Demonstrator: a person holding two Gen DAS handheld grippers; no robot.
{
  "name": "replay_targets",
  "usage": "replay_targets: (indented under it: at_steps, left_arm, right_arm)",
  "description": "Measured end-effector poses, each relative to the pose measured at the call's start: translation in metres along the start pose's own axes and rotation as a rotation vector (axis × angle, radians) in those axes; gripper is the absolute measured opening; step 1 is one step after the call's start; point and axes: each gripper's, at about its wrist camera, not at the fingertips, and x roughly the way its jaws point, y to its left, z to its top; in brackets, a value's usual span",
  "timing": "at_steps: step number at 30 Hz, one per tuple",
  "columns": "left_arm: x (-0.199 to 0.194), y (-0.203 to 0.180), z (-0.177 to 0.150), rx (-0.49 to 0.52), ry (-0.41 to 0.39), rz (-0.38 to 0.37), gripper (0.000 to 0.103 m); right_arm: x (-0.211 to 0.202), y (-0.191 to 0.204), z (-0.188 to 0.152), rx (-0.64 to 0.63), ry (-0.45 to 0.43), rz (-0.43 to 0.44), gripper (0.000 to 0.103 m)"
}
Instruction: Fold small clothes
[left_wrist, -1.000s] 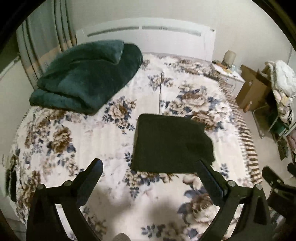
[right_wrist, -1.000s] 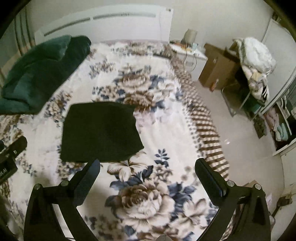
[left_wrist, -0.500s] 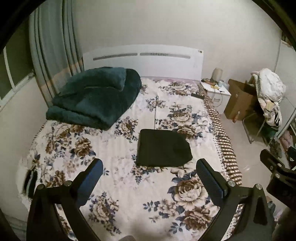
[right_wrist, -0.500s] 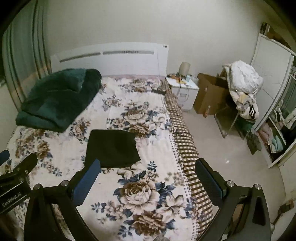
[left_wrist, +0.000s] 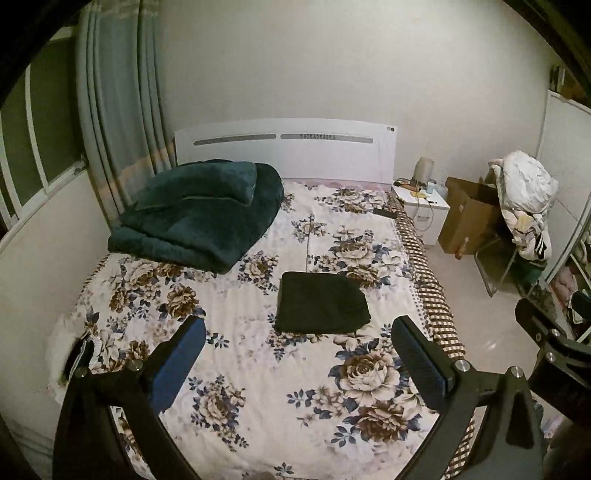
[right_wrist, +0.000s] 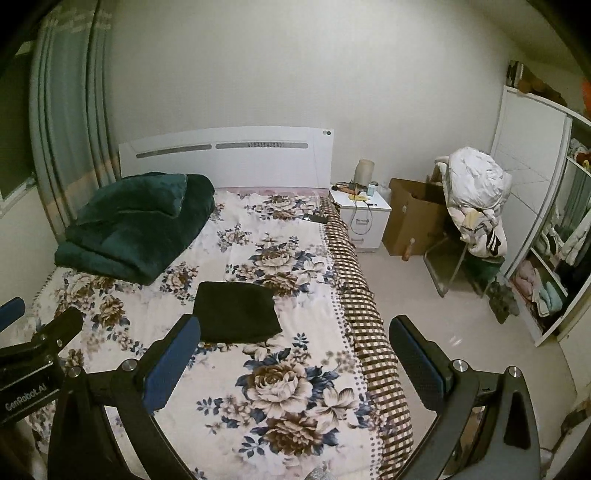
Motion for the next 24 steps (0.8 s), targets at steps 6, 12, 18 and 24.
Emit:
replay_targets:
  at_steps: [6,12,18,24]
  left_arm:
    - [-0.011,-0.001,-0.006,-0.003,-0.012,0.0,0.103]
    - [-0.022,-0.002,-0.011,-0.005,-0.02,0.006,0.103]
    - [-0.032,-0.006,-0.013,-0.008,-0.035,0.014,0.103]
    - [-0.036,-0.008,-0.012,-0.01,-0.039,0.012,0.103]
  right_arm:
    - [-0.015,-0.004,-0.003,-0.004,-0.013,0.002,0.103]
    - [-0.034,-0.006,0.0,-0.005,-0.021,0.009,0.103]
    - [-0.034,-0.006,-0.001,-0.007,-0.019,0.013,0.103]
    - [-0.037,-0.006,-0.002,-0.004,-0.019,0.011,0.103]
